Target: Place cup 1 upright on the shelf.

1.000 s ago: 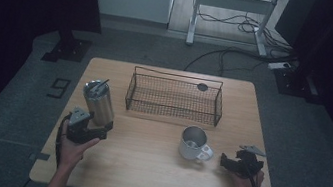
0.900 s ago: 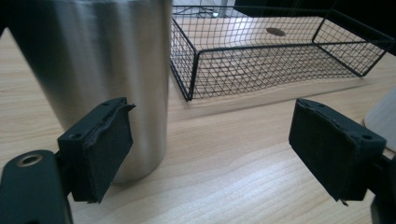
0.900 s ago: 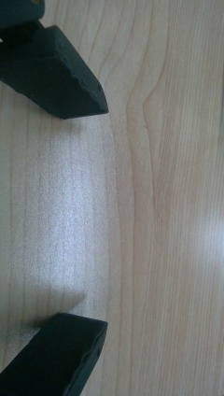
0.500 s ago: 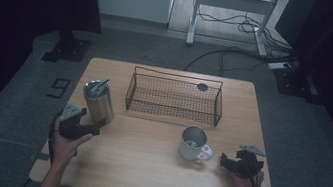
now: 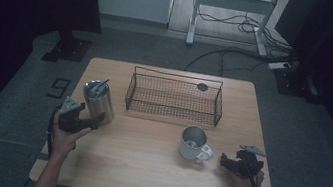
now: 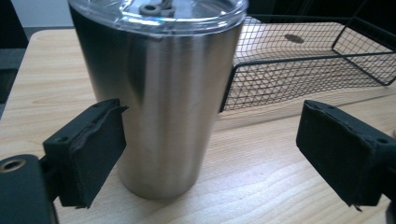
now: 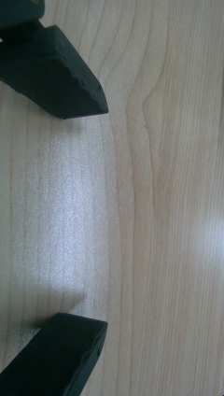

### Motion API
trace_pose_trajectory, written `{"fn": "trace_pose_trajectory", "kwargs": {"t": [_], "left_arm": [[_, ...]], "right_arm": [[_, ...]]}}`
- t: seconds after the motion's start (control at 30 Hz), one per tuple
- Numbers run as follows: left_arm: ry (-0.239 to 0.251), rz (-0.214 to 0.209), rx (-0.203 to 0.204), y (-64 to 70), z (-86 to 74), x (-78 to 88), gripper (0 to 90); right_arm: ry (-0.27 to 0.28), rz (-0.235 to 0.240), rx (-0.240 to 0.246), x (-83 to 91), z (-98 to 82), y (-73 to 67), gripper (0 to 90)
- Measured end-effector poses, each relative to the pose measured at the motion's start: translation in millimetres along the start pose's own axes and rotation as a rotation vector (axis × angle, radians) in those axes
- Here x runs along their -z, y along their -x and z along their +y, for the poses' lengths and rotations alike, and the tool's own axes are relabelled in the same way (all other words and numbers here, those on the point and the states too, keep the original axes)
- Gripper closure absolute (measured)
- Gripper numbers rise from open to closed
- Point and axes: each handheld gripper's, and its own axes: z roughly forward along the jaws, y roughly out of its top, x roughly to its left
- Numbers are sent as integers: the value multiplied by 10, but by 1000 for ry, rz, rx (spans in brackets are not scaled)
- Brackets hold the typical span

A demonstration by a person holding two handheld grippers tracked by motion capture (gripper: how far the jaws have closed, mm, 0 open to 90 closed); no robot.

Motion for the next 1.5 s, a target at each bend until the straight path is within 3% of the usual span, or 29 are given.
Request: {"fn": "trace_pose_trajectory", "kwargs": {"t": [0.8,1.5], "left_arm": [[5,-18,-37,-161,128,-101,26],[13,-3,-27,-238,191,-211,13]], "right_arm": [[0,0,0,0,0,0,0],[0,0,0,0,0,0,0]]}}
